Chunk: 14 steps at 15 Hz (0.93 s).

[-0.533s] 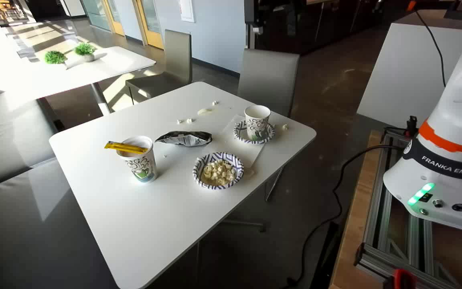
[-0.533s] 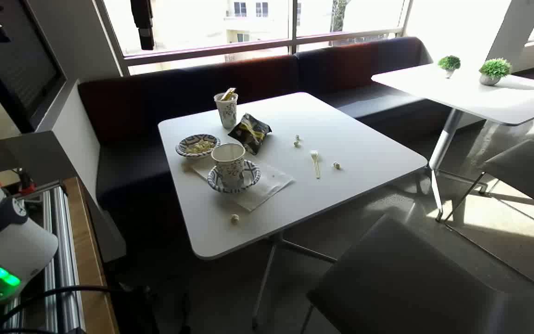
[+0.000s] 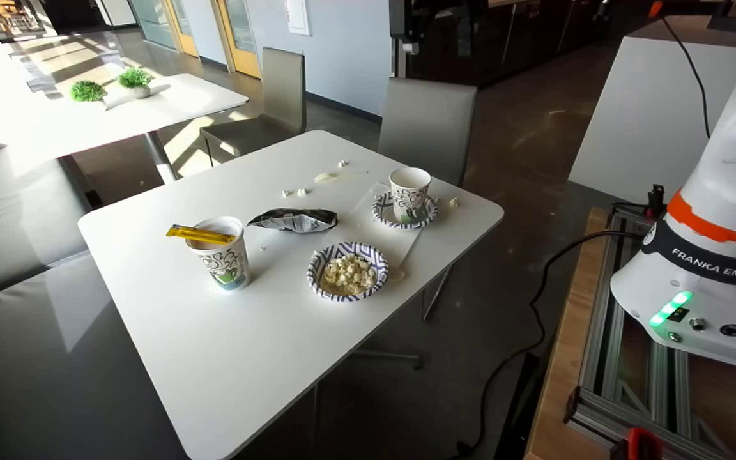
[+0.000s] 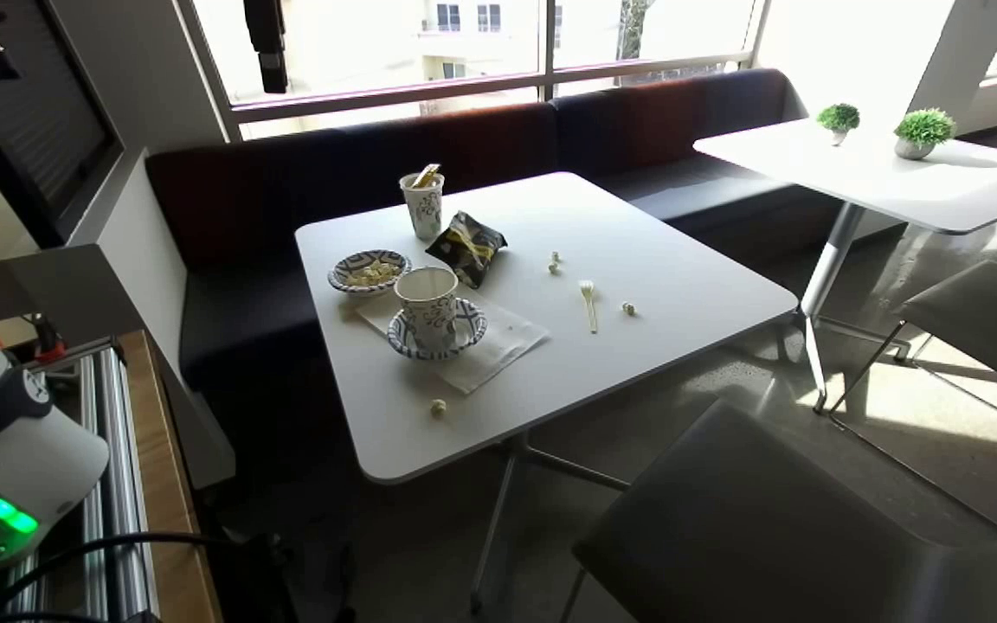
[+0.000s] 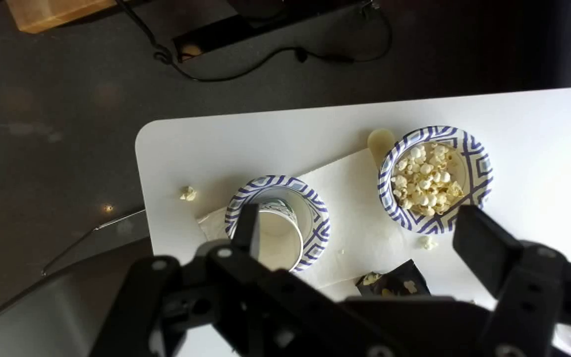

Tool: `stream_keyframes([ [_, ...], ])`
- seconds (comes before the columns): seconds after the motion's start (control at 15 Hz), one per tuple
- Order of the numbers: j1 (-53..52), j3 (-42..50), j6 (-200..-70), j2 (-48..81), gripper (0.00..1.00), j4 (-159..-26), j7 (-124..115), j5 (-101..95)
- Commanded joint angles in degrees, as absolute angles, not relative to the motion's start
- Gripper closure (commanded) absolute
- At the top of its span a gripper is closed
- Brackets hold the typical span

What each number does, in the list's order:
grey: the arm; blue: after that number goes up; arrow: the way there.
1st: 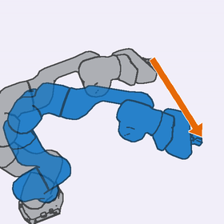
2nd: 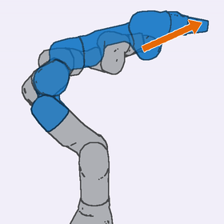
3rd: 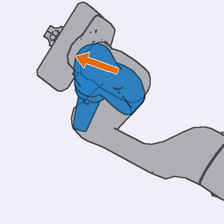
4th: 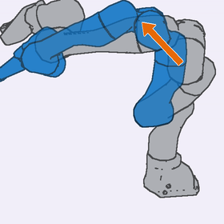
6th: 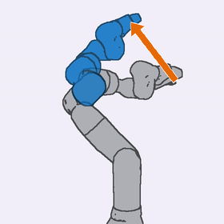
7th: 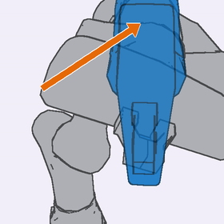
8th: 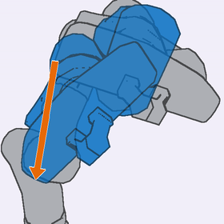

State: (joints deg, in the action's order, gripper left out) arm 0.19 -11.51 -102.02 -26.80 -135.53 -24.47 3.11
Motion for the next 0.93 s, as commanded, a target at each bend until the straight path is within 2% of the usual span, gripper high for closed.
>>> stream_keyframes([
  [0.0, -0.16, -11.45, -101.13, -25.48, 0.0, -134.6, -24.22, 0.18],
  [0.33, -1.71, -12.05, -107.54, -16.8, 0.0, -132.41, -14.46, -10.8],
  [0.87, -1.88, -8.23, -142.99, -3.32, 0.0, -136.55, -0.79, -22.09],
])
